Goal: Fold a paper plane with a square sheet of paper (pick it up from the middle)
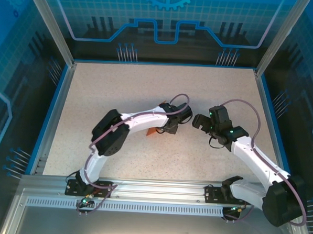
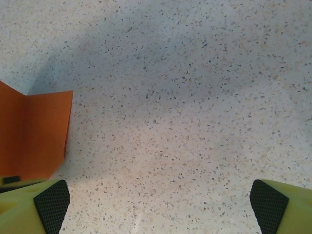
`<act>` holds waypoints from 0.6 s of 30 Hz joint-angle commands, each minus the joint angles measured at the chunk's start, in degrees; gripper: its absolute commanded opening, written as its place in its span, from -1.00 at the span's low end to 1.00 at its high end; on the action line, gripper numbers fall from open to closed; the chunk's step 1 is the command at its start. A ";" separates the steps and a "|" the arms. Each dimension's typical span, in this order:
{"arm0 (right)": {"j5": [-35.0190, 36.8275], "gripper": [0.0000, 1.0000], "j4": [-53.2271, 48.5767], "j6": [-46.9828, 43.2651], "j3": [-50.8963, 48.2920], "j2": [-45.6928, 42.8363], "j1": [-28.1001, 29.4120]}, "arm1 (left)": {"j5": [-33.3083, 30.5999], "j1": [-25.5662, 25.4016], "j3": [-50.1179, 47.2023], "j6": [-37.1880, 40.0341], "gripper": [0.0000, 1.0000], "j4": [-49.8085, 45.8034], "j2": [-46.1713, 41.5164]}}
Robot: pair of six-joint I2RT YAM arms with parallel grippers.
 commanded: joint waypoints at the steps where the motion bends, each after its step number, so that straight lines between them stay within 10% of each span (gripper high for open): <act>1: -3.77 0.99 0.03 -0.22 2.13 2.37 -0.72 | 10.45 0.69 -3.25 1.22 -0.11 5.56 -10.96; 18: -22.54 0.83 15.27 5.40 8.37 24.44 13.20 | 39.64 22.28 -33.19 -8.42 0.24 32.73 -26.09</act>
